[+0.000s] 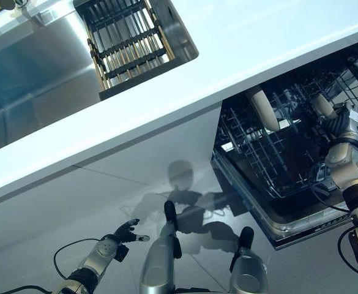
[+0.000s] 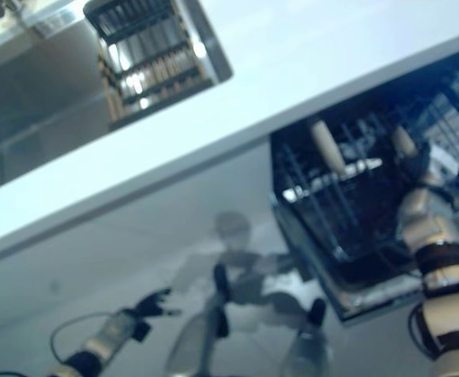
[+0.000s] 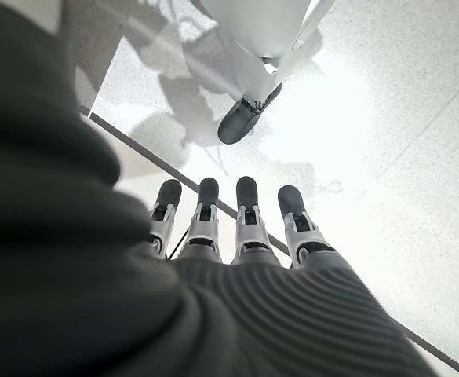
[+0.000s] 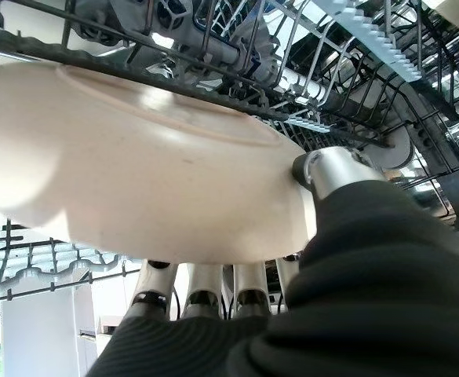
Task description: Take plates into dishwasher
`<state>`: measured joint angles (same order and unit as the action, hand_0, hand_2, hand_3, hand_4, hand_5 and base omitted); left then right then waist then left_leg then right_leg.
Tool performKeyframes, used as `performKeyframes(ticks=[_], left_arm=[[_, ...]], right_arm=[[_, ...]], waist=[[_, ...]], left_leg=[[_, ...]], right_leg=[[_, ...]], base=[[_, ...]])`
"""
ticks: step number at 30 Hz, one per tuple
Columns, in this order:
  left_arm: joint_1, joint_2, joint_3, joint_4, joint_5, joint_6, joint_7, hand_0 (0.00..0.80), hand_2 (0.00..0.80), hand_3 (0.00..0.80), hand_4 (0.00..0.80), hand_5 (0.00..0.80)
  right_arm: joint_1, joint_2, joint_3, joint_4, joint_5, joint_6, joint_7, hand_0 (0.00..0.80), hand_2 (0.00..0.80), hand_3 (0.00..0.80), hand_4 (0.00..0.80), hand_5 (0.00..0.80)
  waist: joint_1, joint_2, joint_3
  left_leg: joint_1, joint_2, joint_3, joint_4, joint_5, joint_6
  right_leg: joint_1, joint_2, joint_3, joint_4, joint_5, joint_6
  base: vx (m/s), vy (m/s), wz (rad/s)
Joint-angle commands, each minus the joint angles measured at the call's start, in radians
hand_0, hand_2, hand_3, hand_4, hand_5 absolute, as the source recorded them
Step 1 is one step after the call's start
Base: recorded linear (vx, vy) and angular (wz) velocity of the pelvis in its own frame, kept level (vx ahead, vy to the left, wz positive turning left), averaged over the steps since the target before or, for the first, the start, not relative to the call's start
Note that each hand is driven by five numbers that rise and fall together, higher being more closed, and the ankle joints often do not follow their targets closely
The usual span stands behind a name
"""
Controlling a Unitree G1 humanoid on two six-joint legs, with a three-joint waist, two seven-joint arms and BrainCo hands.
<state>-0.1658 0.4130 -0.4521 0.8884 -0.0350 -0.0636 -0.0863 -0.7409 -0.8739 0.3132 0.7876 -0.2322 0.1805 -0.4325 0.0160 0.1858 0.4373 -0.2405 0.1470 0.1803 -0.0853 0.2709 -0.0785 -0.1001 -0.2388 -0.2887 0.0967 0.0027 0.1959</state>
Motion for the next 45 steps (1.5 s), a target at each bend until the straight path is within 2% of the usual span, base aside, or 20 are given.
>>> performKeyframes(ticks=[1,4,5,6,26,32,34,38,45], left_arm=[[-0.056,0.031,-0.008,-0.024,-0.037,0.000,-0.003,0.000,0.000,0.000,0.000,0.000],[-0.059,0.032,-0.006,-0.020,-0.043,-0.002,0.000,0.000,0.000,0.000,0.000,0.000],[-0.059,0.033,-0.006,-0.019,-0.043,-0.003,0.000,0.000,0.000,0.000,0.000,0.000],[-0.057,0.034,-0.004,-0.020,-0.043,-0.004,-0.001,0.000,0.000,0.000,0.000,0.000],[-0.051,0.048,0.009,-0.029,-0.036,0.003,-0.002,0.000,0.000,0.000,0.000,0.000],[-0.025,0.044,0.020,-0.025,-0.027,-0.001,0.006,0.000,0.000,0.000,0.000,0.000],[-0.014,0.044,0.035,-0.023,-0.019,0.002,0.008,0.000,0.000,0.000,0.000,0.000],[0.007,0.033,0.068,-0.017,-0.005,0.012,0.018,0.000,0.000,0.000,0.000,0.000],[0.040,0.015,0.117,0.006,0.039,0.022,0.020,0.000,0.000,0.000,0.000,0.000]], right_arm=[[-0.058,-0.081,-0.007,0.031,0.019,0.071,-0.002,0.800,0.800,0.800,0.800,0.800],[-0.054,-0.077,-0.012,0.026,0.017,0.088,0.004,0.800,0.800,0.800,0.800,0.800],[-0.051,-0.076,-0.013,0.028,0.016,0.092,-0.001,0.257,0.257,0.257,0.257,0.257],[-0.049,-0.077,-0.017,0.025,0.019,0.097,0.001,0.000,0.000,0.000,0.000,0.000],[-0.026,-0.063,-0.030,-0.017,0.012,0.080,-0.044,0.000,0.000,0.000,0.000,0.000],[0.025,-0.044,-0.114,-0.140,0.073,0.023,-0.170,0.000,0.000,0.000,0.000,0.000],[0.076,-0.035,-0.174,-0.234,0.095,-0.011,-0.211,0.000,0.000,0.000,0.000,0.000],[0.205,-0.026,-0.296,-0.424,0.078,-0.043,-0.236,0.000,0.000,0.000,0.000,0.000],[0.384,-0.029,-0.456,-0.635,0.082,-0.122,-0.241,0.000,0.000,0.000,0.000,0.000]], waist=[[0.014,-0.037,0.043],[0.011,-0.039,0.045],[0.011,-0.039,0.045],[0.010,-0.041,0.046],[0.016,-0.065,0.041],[0.001,-0.086,0.033],[-0.010,-0.105,0.025],[-0.035,-0.138,0.004],[-0.068,-0.184,-0.048]], left_leg=[[0.074,-0.044,0.049,-0.002,-0.125,-0.021],[0.073,-0.046,0.052,-0.002,-0.125,-0.019],[0.073,-0.047,0.052,-0.002,-0.126,-0.018],[0.074,-0.048,0.052,-0.002,-0.127,-0.018],[0.072,-0.046,0.050,-0.002,-0.132,-0.011],[0.094,-0.037,0.060,-0.002,-0.140,-0.013],[0.106,-0.029,0.071,-0.002,-0.144,-0.014],[0.128,-0.018,0.089,-0.002,-0.153,-0.012],[0.174,-0.004,0.119,-0.002,-0.173,-0.010]], right_leg=[[-0.128,0.015,-0.035,0.088,-0.003,-0.070],[-0.129,0.016,-0.029,0.082,0.002,-0.068],[-0.129,0.015,-0.027,0.081,0.004,-0.067],[-0.129,0.015,-0.027,0.081,0.005,-0.066],[-0.121,0.024,-0.026,0.063,0.017,-0.060],[-0.097,0.033,-0.020,0.046,0.022,-0.058],[-0.084,0.038,-0.017,0.032,0.029,-0.055],[-0.062,0.049,-0.005,0.014,0.033,-0.052],[-0.013,0.063,0.010,-0.023,0.040,-0.046]], base=[[0.000,0.000,0.00],[0.000,0.000,0.00],[0.000,0.000,0.00],[0.000,0.000,0.00],[0.000,0.000,0.00],[0.000,0.000,0.00],[0.000,0.000,0.00],[0.019,0.005,0.00],[0.033,0.005,0.00]])
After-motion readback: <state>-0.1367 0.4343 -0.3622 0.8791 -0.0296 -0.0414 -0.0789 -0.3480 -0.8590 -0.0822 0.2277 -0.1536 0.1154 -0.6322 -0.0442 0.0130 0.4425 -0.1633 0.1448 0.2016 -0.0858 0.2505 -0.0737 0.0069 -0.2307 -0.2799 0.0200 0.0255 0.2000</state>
